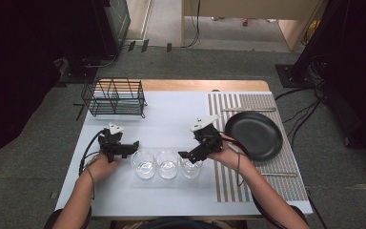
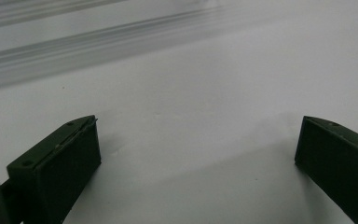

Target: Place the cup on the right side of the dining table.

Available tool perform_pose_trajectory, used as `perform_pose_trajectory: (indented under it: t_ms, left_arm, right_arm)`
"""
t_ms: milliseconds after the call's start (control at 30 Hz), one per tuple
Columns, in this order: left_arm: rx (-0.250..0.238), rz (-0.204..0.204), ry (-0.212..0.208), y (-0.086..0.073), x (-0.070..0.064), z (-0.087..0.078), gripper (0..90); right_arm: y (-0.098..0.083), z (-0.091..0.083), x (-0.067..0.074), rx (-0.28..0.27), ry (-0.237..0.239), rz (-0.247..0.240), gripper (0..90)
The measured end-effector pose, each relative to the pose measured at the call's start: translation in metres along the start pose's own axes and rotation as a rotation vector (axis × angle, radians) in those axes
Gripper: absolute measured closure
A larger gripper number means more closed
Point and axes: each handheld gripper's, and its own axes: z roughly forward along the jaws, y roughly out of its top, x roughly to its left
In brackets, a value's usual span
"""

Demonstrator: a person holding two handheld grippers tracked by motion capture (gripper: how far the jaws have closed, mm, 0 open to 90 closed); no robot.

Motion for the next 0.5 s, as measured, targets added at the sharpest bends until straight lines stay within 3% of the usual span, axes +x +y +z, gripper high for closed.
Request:
perform_pose_trajectory:
  t_ms: [500]
  left_arm:
    - [0.0, 0.0, 0.0, 0.0, 0.0, 0.0, 0.0]
  right_arm:
    - [-0.0034, 0.0063, 0.0064, 0.031, 0.052, -0.038, 0.0]
